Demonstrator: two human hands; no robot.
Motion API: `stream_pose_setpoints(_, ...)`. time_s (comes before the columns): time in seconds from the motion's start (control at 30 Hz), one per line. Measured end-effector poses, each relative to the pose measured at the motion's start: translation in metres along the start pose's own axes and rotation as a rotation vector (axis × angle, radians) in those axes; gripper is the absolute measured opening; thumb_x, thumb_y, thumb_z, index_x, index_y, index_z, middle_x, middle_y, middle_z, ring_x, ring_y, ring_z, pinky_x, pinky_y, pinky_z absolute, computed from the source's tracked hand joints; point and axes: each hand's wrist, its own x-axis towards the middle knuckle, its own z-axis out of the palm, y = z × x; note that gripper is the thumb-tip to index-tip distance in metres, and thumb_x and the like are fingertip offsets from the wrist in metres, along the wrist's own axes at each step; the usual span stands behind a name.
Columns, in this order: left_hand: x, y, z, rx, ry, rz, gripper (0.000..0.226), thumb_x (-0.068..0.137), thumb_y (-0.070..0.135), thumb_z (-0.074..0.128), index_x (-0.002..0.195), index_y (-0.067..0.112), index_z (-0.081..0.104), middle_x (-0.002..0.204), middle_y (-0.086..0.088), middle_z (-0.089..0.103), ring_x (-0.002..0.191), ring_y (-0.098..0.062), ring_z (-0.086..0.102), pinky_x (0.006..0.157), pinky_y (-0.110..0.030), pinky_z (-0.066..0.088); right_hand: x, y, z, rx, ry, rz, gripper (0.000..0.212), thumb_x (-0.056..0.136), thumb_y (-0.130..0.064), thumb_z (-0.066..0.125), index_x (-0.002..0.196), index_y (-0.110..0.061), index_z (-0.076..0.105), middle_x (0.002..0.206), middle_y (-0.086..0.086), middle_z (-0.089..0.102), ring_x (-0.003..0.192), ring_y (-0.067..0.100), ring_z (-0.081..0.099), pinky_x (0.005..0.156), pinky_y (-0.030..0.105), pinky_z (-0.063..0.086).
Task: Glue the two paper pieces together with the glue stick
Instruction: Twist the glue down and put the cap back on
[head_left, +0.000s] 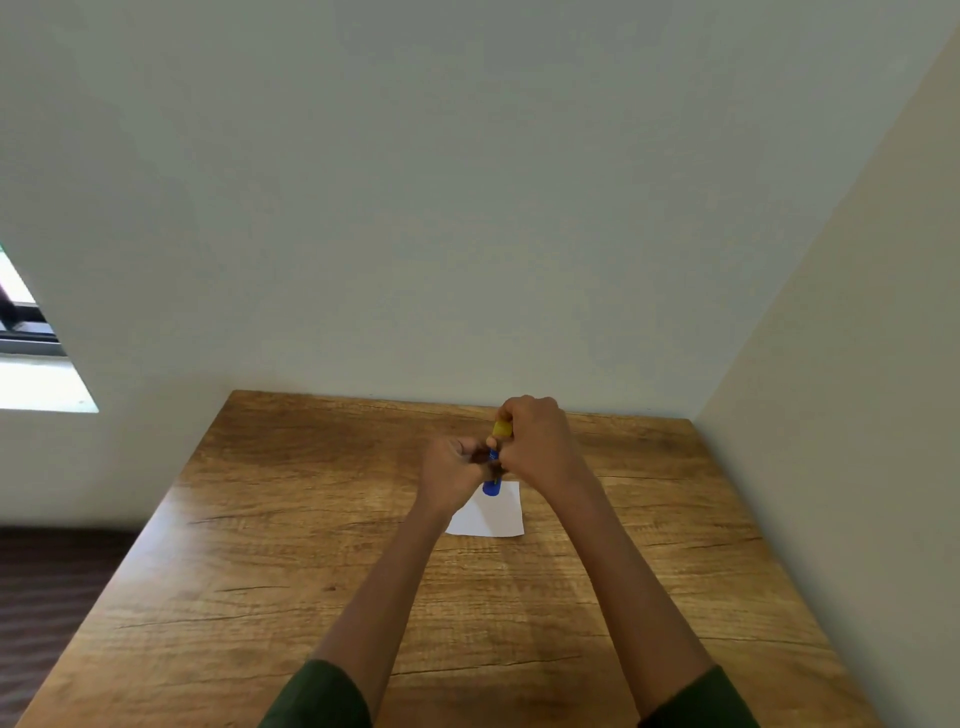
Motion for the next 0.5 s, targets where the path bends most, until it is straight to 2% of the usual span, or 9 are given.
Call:
stream_pose_setpoints(0.13, 0.004, 0.001, -0.002, -0.041, -0.014, -0.023, 0.023, 0.070, -0.006, 0.067, 0.076, 0.015, 0.075, 0.070, 0.000, 0.073, 0.068, -0.006, 0.070, 0.061, -0.013, 0.051, -0.002, 0.008, 0.001, 0.173, 0.004, -0.008, 0.030, 0.077, -0.009, 0.071, 0.105, -0.014, 0.062, 0.098, 0.005, 0.067, 0.085, 0.017, 0.064, 0.073, 0.030, 0.057)
stream_pose_setpoints(0.27, 0.008, 0.004, -0.006, -0.074, -0.027, -0.024, 0.022, 0.074, -0.006, 0.066, 0.082, 0.014, 0.074, 0.075, 0.001, 0.073, 0.070, -0.003, 0.069, 0.060, -0.012, 0.051, -0.011, 0.025, 0.002, 0.517, 0.027, 0.073, 0.048, 0.072, -0.016, 0.079, 0.116, -0.019, 0.059, 0.101, -0.006, 0.065, 0.088, 0.010, 0.065, 0.069, 0.017, 0.052)
stream_pose_setpoints(0.37, 0.005, 0.000, -0.005, -0.136, -0.049, -0.041, 0.019, 0.074, -0.004, 0.069, 0.084, 0.011, 0.073, 0.074, -0.001, 0.073, 0.074, -0.009, 0.070, 0.064, -0.018, 0.054, -0.018, 0.040, 0.005, 0.583, -0.013, 0.132, 0.044, 0.072, -0.020, 0.080, 0.113, -0.015, 0.061, 0.099, -0.006, 0.068, 0.088, 0.008, 0.066, 0.070, 0.018, 0.054)
stream_pose_setpoints(0.43, 0.003, -0.003, -0.002, -0.182, -0.045, -0.064, 0.012, 0.074, 0.000, 0.072, 0.084, 0.006, 0.074, 0.072, -0.005, 0.073, 0.073, -0.017, 0.070, 0.072, -0.030, 0.057, -0.023, 0.047, 0.010, 0.601, -0.098, 0.136, 0.039, 0.073, -0.019, 0.080, 0.107, -0.013, 0.063, 0.091, -0.007, 0.069, 0.078, -0.001, 0.067, 0.067, 0.014, 0.053)
stream_pose_setpoints(0.5, 0.002, -0.005, 0.002, -0.166, -0.042, -0.085, 0.013, 0.073, 0.001, 0.074, 0.083, 0.009, 0.075, 0.075, -0.005, 0.073, 0.069, -0.016, 0.068, 0.073, -0.032, 0.056, -0.027, 0.050, 0.017, 0.553, -0.129, 0.104, 0.031, 0.073, -0.015, 0.080, 0.101, -0.012, 0.067, 0.084, -0.009, 0.069, 0.070, -0.007, 0.065, 0.064, 0.010, 0.050)
